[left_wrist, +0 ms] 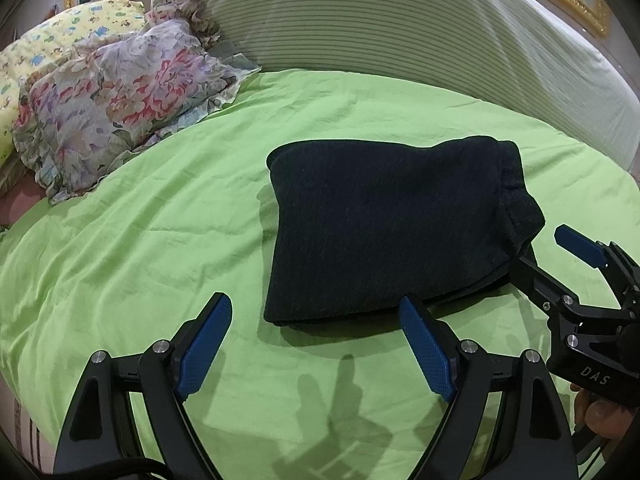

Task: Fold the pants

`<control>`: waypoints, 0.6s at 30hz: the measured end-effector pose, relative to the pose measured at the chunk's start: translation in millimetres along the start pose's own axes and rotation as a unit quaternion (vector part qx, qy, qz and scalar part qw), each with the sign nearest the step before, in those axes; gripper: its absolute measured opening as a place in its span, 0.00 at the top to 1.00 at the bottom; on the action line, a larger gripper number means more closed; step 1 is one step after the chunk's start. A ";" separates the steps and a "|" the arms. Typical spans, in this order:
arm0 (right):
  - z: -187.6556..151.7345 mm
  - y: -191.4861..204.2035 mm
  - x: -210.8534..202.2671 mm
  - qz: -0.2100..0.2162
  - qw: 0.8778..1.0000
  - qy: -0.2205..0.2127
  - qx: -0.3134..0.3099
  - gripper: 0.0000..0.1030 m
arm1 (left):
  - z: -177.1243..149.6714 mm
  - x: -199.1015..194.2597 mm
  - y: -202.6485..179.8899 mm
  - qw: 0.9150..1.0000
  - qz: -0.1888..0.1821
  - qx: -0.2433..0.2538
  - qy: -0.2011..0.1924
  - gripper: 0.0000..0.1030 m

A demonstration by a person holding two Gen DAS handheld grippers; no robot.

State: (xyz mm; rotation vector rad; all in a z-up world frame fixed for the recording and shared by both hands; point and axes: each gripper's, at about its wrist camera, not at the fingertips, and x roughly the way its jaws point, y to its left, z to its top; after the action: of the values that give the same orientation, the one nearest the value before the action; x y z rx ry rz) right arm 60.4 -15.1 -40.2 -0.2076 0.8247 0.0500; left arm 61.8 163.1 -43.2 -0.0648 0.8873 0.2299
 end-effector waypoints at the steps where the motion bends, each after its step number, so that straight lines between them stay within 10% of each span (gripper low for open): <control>1: -0.3 0.3 -0.3 -0.001 1.000 0.000 0.000 0.14 | 0.4 -0.2 -0.1 1.000 0.001 0.001 -0.001 0.16; 18: 1.2 1.8 -3.9 0.000 1.000 0.001 0.010 0.14 | 6.2 -3.6 2.2 1.000 -0.002 -0.002 -0.006 0.16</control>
State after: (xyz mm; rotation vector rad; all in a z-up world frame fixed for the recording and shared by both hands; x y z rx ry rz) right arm 58.4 -13.0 -36.8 -0.1892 0.8276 0.0419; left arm 63.7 165.6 -36.4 -0.0698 0.8756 0.2280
